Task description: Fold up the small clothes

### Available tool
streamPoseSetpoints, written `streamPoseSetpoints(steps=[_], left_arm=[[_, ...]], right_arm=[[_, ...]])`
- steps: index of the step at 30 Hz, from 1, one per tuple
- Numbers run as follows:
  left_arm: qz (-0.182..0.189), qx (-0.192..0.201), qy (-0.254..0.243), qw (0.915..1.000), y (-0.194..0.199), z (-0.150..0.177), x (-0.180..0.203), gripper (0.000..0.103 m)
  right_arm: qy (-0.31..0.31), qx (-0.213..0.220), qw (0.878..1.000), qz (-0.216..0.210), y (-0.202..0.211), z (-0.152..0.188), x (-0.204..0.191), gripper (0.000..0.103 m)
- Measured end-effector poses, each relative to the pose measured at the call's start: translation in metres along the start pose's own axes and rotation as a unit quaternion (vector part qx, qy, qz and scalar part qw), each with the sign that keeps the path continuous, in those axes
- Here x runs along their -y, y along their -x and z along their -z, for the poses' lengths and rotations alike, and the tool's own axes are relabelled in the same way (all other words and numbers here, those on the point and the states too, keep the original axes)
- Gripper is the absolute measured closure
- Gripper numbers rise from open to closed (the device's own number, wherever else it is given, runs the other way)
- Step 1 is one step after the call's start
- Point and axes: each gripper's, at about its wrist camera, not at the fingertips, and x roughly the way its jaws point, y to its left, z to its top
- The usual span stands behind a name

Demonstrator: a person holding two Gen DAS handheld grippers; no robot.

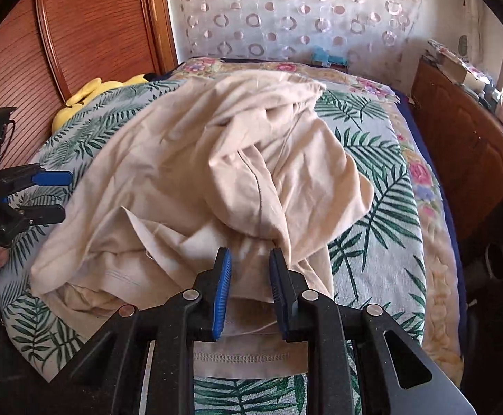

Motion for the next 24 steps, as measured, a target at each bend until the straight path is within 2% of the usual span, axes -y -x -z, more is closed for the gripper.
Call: streamPoseSetpoints(steps=[2, 3, 7, 10, 12, 18, 20, 22, 24], left_arm=[[0.003, -0.001, -0.001, 1.0, -0.002, 0.0, 0.003, 0.023], [0.004, -0.001, -0.001, 1.0, -0.002, 0.0, 0.005, 0.023], [0.014, -0.003, -0.003, 0.9999, -0.002, 0.002, 0.012, 0.023], [0.022, -0.009, -0.007, 0.9997, -0.001, 0.006, 0.02, 0.023], [0.028, -0.013, -0.012, 0.9995, -0.001, 0.009, 0.026, 0.023], [0.022, -0.017, -0.019, 0.9994, 0.002, 0.015, 0.038, 0.023], [0.024, -0.016, -0.018, 0.9994, 0.006, 0.017, 0.039, 0.023], [0.028, -0.014, -0.018, 0.9994, 0.009, 0.019, 0.039, 0.023], [0.031, -0.015, -0.02, 0.9992, 0.012, 0.022, 0.04, 0.028]], right_arm=[[0.008, 0.008, 1.0, -0.011, 0.002, -0.006, -0.004, 0.098], [0.012, 0.017, 1.0, -0.015, 0.008, -0.005, -0.004, 0.1], [0.003, 0.056, 0.998, 0.005, 0.058, 0.003, 0.006, 0.101], [-0.015, 0.066, 0.997, 0.027, 0.084, 0.018, 0.023, 0.101], [-0.02, 0.063, 0.997, 0.034, 0.09, 0.028, 0.028, 0.101], [-0.022, 0.054, 0.998, 0.04, 0.076, 0.036, 0.022, 0.101], [-0.027, 0.059, 0.997, 0.038, 0.073, 0.032, 0.02, 0.093], [-0.029, 0.062, 0.997, 0.026, 0.063, 0.028, 0.02, 0.072], [-0.032, 0.057, 0.998, 0.016, 0.057, 0.029, 0.021, 0.066]])
